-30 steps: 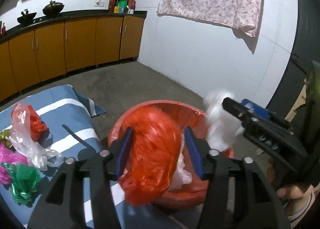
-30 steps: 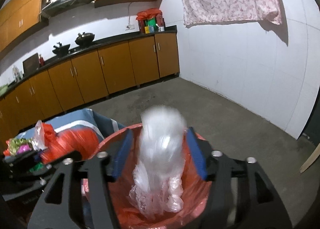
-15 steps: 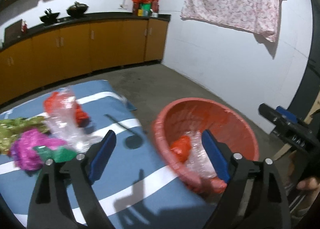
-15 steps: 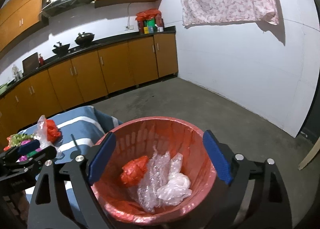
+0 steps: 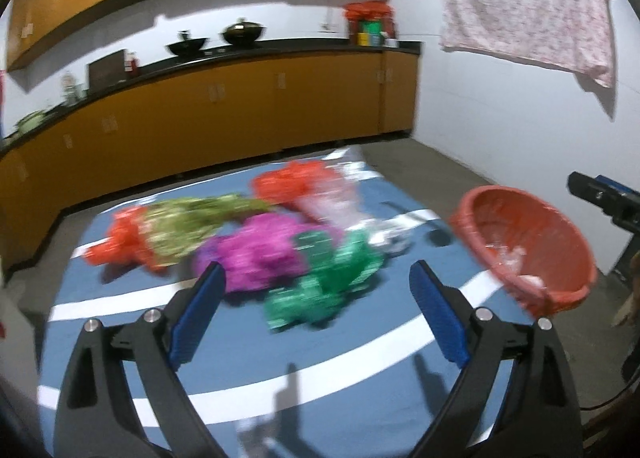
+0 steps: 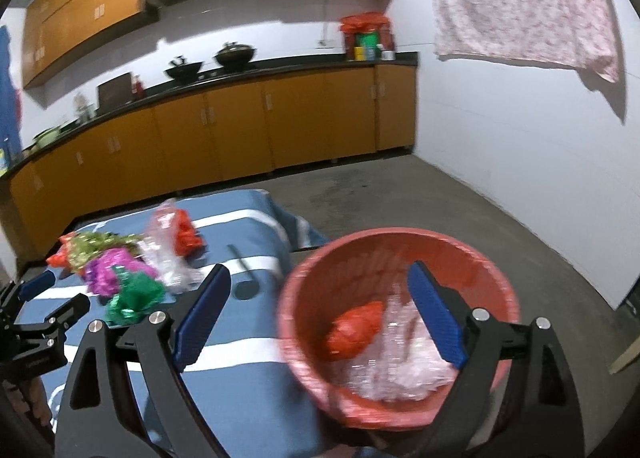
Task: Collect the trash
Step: 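Grasp the green bag with the right gripper while the left reaches the pink bag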
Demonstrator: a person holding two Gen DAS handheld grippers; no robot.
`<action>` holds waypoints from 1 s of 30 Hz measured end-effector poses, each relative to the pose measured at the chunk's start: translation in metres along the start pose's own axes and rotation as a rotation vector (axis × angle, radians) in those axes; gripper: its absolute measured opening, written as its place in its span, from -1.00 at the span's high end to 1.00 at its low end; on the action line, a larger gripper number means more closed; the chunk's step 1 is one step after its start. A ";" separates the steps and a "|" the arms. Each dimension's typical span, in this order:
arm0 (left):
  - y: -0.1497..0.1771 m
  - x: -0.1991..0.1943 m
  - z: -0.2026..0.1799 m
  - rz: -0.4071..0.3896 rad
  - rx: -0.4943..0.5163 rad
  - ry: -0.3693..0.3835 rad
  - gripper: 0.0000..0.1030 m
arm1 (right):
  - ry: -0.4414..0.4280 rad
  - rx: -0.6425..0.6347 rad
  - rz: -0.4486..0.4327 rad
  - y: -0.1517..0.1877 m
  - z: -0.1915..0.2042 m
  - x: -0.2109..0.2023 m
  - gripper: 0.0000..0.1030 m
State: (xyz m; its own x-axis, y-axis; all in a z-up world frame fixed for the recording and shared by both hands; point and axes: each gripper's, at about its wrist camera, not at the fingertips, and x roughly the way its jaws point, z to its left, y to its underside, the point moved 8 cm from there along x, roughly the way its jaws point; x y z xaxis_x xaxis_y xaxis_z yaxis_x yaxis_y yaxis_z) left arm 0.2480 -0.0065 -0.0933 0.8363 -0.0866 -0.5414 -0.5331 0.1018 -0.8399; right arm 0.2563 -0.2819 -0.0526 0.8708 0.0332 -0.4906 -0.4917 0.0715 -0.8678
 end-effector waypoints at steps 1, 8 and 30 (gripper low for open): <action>0.004 -0.002 0.012 0.000 -0.005 -0.023 -0.77 | -0.018 -0.011 0.006 0.001 0.012 0.003 -0.74; 0.023 -0.012 0.090 0.024 -0.098 -0.162 -0.77 | -0.150 -0.127 0.052 0.010 0.105 0.020 -0.73; 0.057 -0.027 0.182 0.038 -0.298 -0.247 -0.76 | -0.138 -0.158 0.278 0.060 0.205 0.108 0.23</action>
State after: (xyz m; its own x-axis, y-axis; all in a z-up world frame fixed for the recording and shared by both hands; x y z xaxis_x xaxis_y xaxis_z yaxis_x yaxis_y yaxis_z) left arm 0.2183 0.1817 -0.1199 0.8014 0.1569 -0.5772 -0.5478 -0.1950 -0.8136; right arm 0.3218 -0.0700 -0.1413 0.6907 0.1651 -0.7040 -0.6955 -0.1146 -0.7093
